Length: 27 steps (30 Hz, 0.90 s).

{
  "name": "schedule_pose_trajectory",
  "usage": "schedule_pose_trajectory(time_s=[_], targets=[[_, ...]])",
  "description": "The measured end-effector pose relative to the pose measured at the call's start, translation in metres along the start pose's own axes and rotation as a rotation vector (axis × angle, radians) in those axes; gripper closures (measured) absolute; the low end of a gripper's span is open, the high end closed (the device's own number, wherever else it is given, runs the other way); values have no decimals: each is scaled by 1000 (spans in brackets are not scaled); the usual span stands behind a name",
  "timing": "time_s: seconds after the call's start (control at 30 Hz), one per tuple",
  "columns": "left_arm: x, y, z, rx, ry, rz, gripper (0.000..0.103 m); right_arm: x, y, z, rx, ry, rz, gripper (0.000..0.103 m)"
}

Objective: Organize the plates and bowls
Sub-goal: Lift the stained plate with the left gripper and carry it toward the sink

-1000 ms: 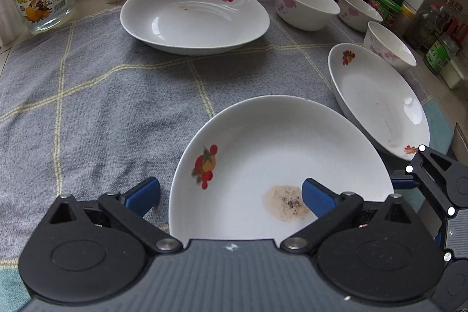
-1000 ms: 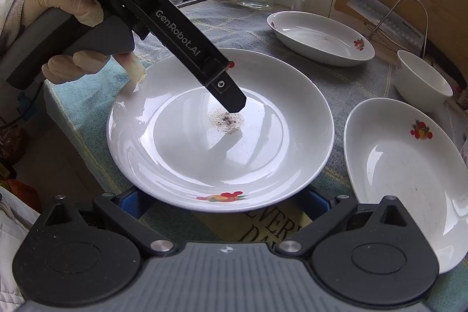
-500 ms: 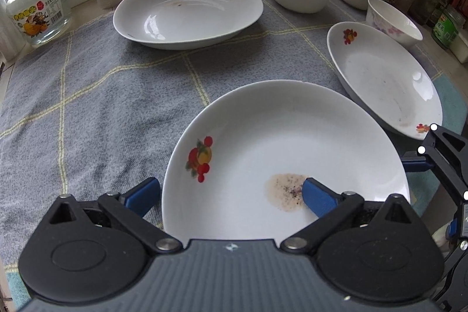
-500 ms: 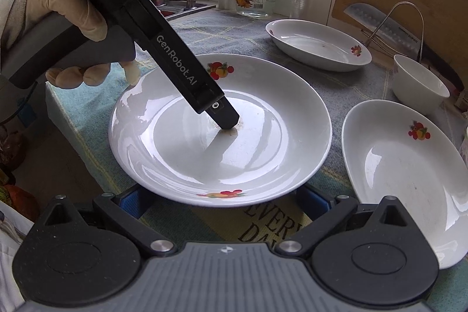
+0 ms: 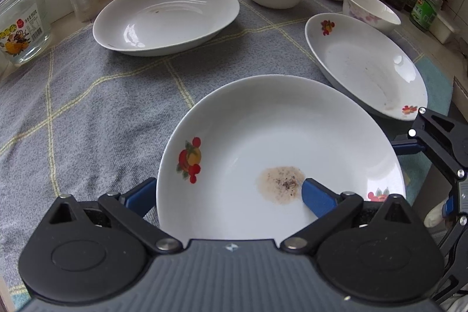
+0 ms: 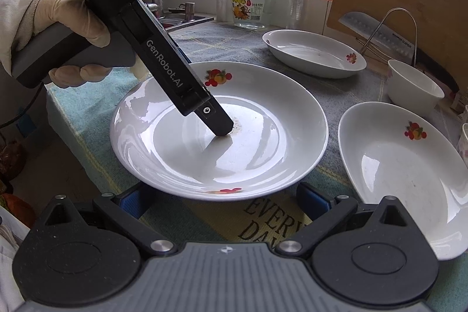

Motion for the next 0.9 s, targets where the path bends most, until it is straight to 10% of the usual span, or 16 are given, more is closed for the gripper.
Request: schedule_pose_trajectory(time_s=[0.9], targets=[[21, 1, 22, -248, 139, 96, 18, 5, -1, 8, -28, -38, 15, 0]])
Point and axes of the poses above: each gripper's, at about its wrist camera, not at the fingertips, and y roughly the way its jaws point, z to its left, x to its top, the point moved 3 cm from there along y, roughly the way its jaws point, and after that the axes turned 9 degrees about y, right-handed, at the moved point
